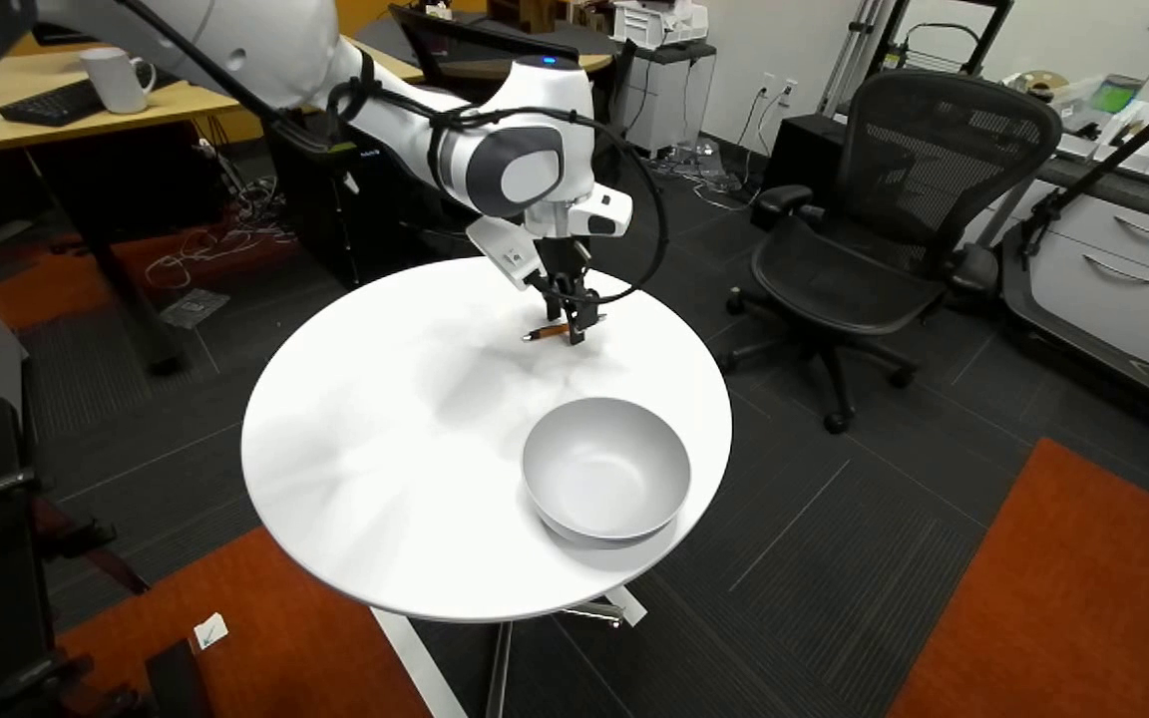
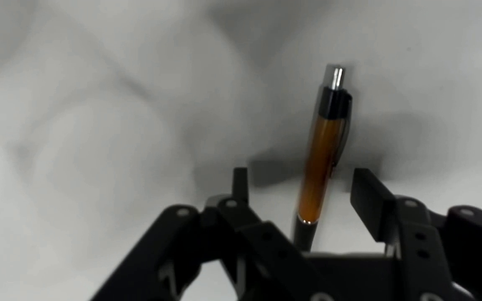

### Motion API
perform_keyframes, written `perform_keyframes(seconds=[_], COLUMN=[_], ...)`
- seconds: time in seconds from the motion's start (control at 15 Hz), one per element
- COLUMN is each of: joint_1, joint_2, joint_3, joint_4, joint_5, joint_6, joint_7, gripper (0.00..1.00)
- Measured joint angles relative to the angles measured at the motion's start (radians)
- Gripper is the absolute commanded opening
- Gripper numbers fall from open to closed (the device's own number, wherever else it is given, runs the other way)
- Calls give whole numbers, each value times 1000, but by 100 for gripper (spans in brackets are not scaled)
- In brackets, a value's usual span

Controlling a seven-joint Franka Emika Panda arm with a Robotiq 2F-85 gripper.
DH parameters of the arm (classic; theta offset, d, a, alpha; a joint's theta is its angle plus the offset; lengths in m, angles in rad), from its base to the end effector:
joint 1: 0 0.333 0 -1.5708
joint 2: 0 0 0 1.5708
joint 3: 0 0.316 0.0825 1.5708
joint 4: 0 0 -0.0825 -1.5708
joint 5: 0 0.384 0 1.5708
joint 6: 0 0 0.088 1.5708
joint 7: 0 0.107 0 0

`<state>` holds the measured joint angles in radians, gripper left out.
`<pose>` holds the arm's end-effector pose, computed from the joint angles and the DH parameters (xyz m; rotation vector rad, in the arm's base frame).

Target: Put the pen in the bowl

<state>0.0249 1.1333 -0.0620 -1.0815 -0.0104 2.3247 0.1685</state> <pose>0.7771 -0.0126 0.1318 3.0720 -0.2464 0.1780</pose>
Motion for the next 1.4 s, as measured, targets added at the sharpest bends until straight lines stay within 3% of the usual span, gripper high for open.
perform_keyframes(seconds=[0.33, 0.93, 1.4], joint_1=[-4, -4, -2], joint_2=[21, -38, -281], joint_3=[0, -1, -31], joint_4=[36, 46, -189], joint_5=[2, 2, -4], joint_6=[-14, -30, -31], joint_7=[0, 1, 24], gripper=[0, 4, 4])
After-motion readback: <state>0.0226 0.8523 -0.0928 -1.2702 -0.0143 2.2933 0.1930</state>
